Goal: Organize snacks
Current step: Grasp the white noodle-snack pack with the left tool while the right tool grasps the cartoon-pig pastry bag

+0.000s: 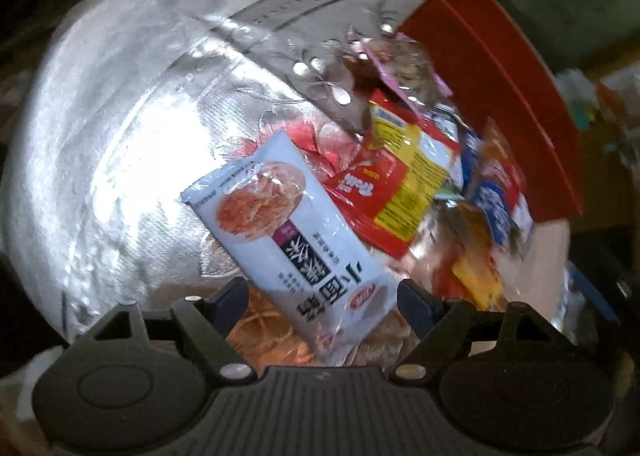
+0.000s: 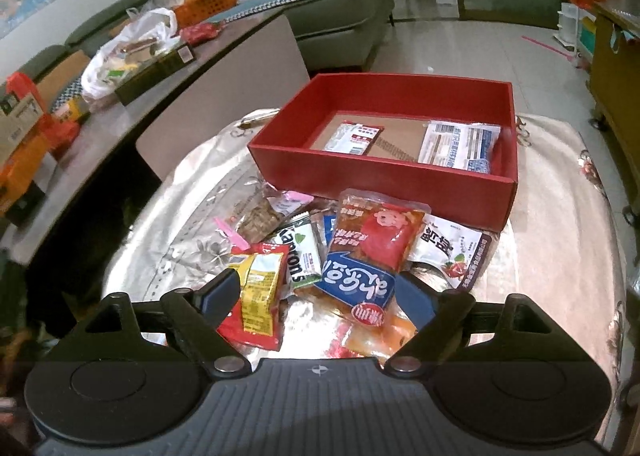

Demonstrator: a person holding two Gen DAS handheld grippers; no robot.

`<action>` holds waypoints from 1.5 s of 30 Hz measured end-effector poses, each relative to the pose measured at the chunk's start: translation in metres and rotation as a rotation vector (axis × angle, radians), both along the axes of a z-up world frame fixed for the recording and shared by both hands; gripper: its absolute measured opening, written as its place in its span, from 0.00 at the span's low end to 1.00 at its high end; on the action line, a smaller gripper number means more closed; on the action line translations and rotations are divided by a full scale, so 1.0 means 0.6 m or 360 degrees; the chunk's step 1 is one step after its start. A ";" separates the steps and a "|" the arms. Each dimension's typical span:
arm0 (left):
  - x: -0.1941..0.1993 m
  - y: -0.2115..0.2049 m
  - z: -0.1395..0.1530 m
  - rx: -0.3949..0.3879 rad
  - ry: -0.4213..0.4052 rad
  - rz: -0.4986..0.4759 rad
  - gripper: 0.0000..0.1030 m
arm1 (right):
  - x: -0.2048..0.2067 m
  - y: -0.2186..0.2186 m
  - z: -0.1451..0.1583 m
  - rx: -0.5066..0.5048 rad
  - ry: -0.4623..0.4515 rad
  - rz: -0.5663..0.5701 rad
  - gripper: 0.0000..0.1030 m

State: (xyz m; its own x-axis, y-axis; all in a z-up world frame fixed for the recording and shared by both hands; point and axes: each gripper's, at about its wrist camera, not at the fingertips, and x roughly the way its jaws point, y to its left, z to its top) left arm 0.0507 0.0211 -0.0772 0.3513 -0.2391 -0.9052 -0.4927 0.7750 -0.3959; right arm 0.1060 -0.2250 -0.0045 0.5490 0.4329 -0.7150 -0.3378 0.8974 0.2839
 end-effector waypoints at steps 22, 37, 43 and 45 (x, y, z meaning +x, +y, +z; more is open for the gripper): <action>0.008 -0.062 -0.009 0.0741 -0.0158 -0.0670 0.51 | 0.024 -0.092 -0.002 0.0046 0.0057 -0.0240 0.90; 0.011 -0.070 -0.026 0.0778 -0.0194 -0.0707 0.81 | 0.101 0.028 -0.085 -0.0075 0.0174 -0.0255 0.92; 0.006 -0.070 -0.029 0.0773 -0.0221 -0.0735 0.88 | 0.124 0.036 -0.140 -0.0199 0.0335 -0.0301 1.00; 0.006 -0.072 -0.033 0.0800 -0.0229 -0.0756 0.95 | 0.125 0.030 -0.140 -0.0167 0.0344 -0.0316 1.00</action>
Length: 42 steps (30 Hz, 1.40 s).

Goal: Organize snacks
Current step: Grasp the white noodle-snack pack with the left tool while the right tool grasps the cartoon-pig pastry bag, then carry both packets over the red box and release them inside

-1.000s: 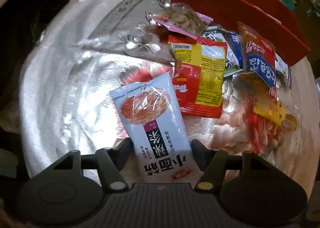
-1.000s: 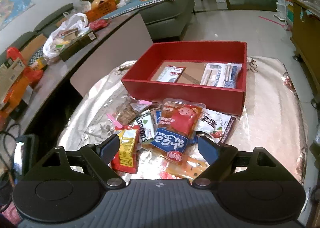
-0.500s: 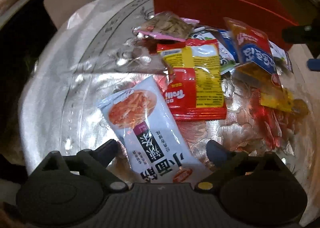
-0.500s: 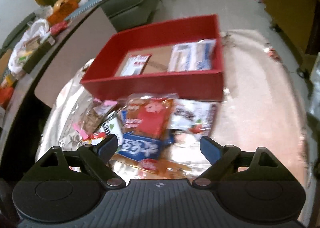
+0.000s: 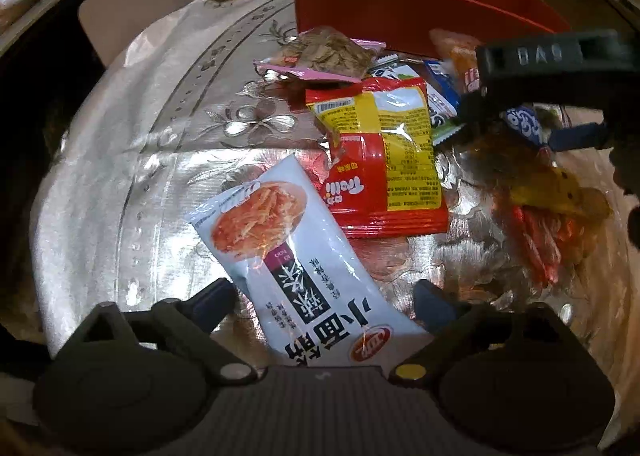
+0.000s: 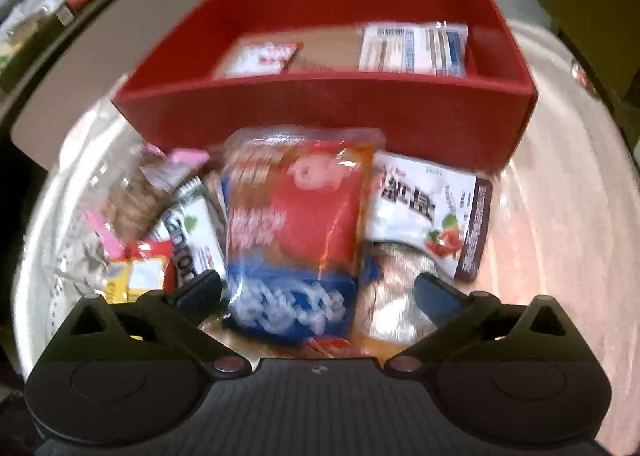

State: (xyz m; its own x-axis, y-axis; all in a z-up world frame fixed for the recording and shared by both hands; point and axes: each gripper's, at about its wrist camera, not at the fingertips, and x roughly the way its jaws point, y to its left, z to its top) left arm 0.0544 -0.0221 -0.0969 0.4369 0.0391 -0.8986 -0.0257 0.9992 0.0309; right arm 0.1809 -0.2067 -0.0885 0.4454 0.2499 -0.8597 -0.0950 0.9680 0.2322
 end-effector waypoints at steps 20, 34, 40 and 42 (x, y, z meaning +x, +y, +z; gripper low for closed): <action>-0.011 0.007 0.025 -0.0084 -0.0015 -0.0023 0.43 | -0.055 0.002 0.066 -0.0292 -0.0210 0.0248 0.57; -0.025 0.039 0.066 -0.0271 -0.0077 0.0082 0.30 | -0.061 -0.032 0.118 -0.0100 -0.0326 0.0206 0.57; -0.027 0.027 0.101 -0.0253 -0.0183 0.0038 0.29 | -0.064 -0.039 0.131 -0.0054 -0.0360 0.0191 0.57; -0.022 0.021 0.111 -0.0255 -0.0217 0.0012 0.29 | -0.065 -0.040 0.135 -0.0045 -0.0371 0.0191 0.57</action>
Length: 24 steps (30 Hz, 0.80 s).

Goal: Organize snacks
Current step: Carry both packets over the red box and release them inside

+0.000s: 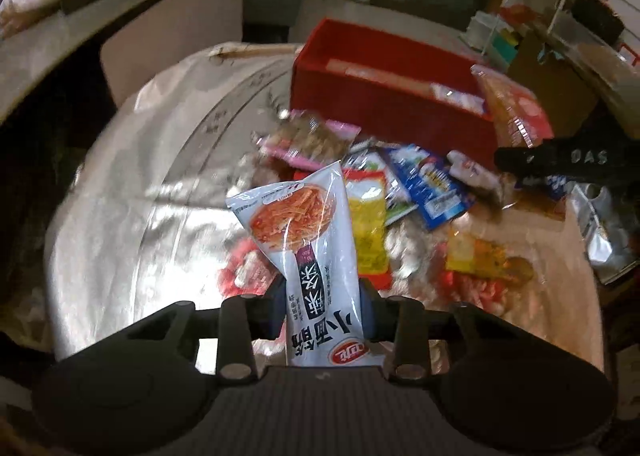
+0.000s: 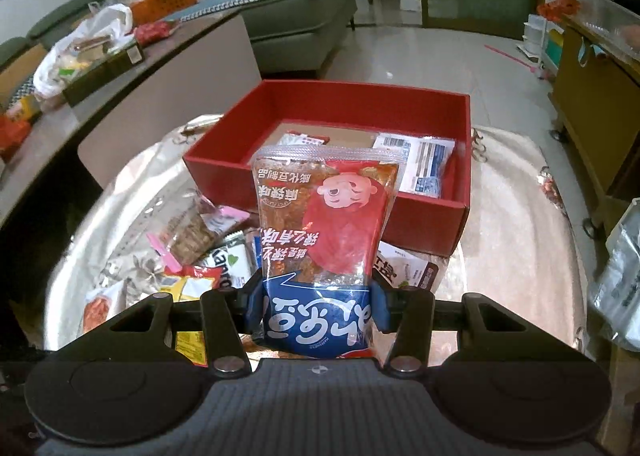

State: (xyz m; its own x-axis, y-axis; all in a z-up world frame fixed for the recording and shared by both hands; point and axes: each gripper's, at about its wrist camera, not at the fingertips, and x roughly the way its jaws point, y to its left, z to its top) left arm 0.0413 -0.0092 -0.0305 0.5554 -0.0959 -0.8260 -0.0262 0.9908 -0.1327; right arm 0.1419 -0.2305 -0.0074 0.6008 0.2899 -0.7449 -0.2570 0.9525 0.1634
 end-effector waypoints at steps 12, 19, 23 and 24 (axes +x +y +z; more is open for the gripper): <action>0.070 -0.014 0.028 0.0005 -0.0180 -0.0056 0.30 | 0.021 -0.001 0.003 0.0022 -0.0012 -0.0025 0.57; 0.112 -0.026 0.042 0.0028 -0.0264 -0.0075 0.30 | 0.044 -0.004 0.010 0.0033 -0.0037 -0.0043 0.57; 0.136 -0.032 0.046 0.0045 -0.0295 -0.0089 0.30 | 0.058 -0.010 0.010 0.0040 -0.0035 -0.0058 0.57; 0.139 -0.035 0.047 0.0053 -0.0305 -0.0092 0.30 | 0.061 -0.012 0.010 0.0041 -0.0037 -0.0062 0.57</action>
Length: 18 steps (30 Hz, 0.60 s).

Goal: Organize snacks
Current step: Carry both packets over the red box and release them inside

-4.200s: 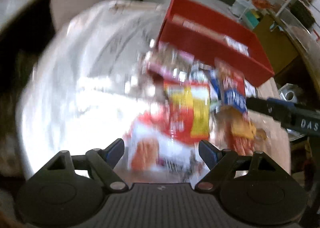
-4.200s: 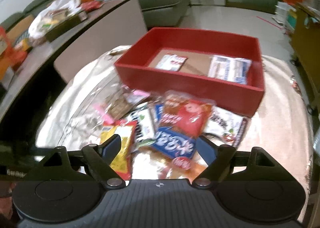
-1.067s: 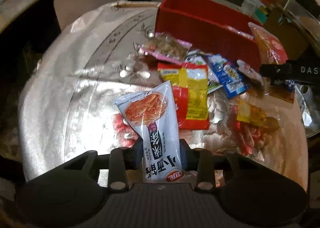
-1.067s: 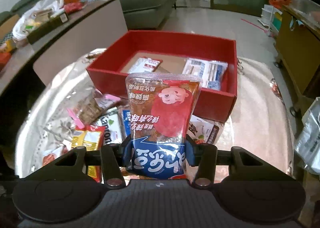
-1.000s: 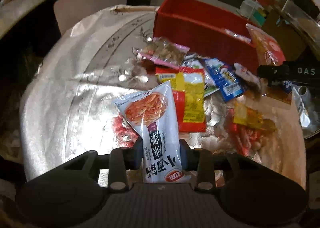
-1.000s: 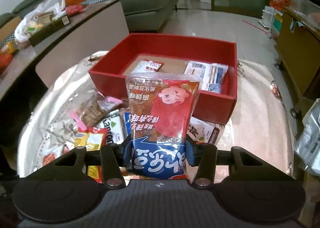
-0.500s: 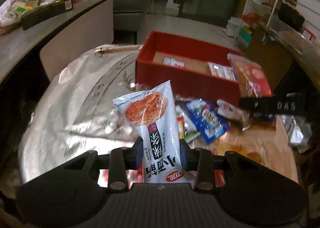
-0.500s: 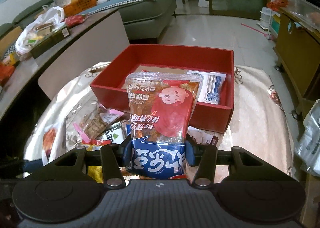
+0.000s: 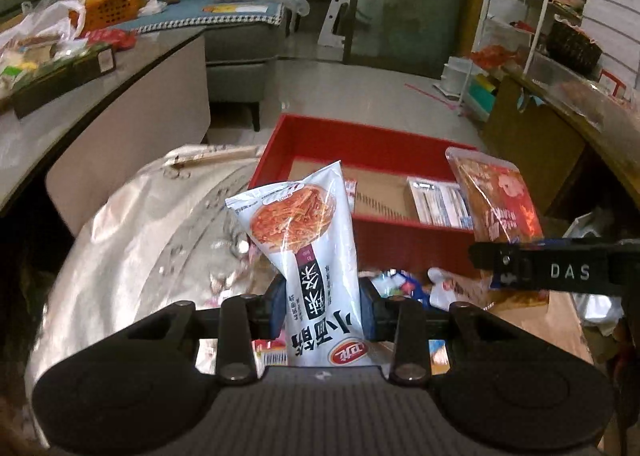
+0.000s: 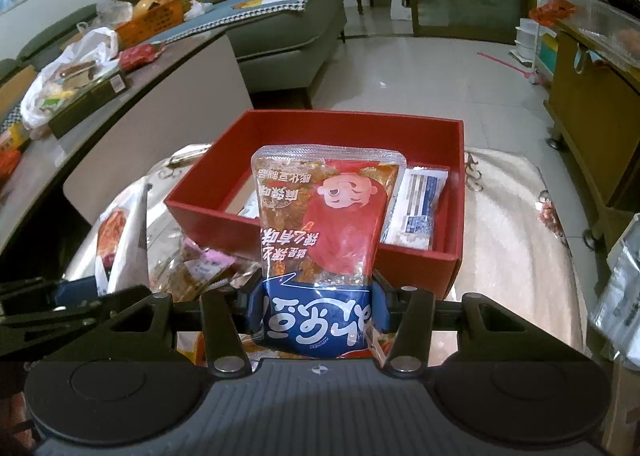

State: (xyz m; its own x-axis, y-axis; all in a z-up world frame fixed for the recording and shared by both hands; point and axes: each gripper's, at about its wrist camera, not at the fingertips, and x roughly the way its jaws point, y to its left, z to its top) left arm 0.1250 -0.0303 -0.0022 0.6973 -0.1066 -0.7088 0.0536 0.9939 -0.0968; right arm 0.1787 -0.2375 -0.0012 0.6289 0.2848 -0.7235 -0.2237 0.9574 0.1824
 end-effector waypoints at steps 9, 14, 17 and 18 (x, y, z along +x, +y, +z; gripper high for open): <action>0.039 -0.008 0.011 0.0025 -0.0075 -0.0013 0.30 | 0.016 -0.006 -0.001 0.0003 -0.0001 -0.0022 0.57; 0.053 -0.011 0.013 0.0050 -0.0098 -0.0017 0.30 | 0.027 -0.010 0.001 -0.0004 -0.0018 -0.0037 0.57; 0.061 -0.013 0.013 0.0066 -0.0108 -0.0018 0.30 | 0.034 -0.015 0.003 0.0002 -0.0028 -0.0052 0.57; 0.064 -0.014 0.013 0.0072 -0.0112 -0.0019 0.30 | 0.036 -0.016 0.003 0.0002 -0.0028 -0.0054 0.57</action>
State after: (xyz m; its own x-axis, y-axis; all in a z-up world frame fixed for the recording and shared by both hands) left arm 0.1634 -0.0385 0.0059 0.7446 -0.0840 -0.6622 0.0703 0.9964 -0.0473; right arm 0.2004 -0.2469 0.0004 0.6508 0.2639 -0.7119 -0.1942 0.9643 0.1800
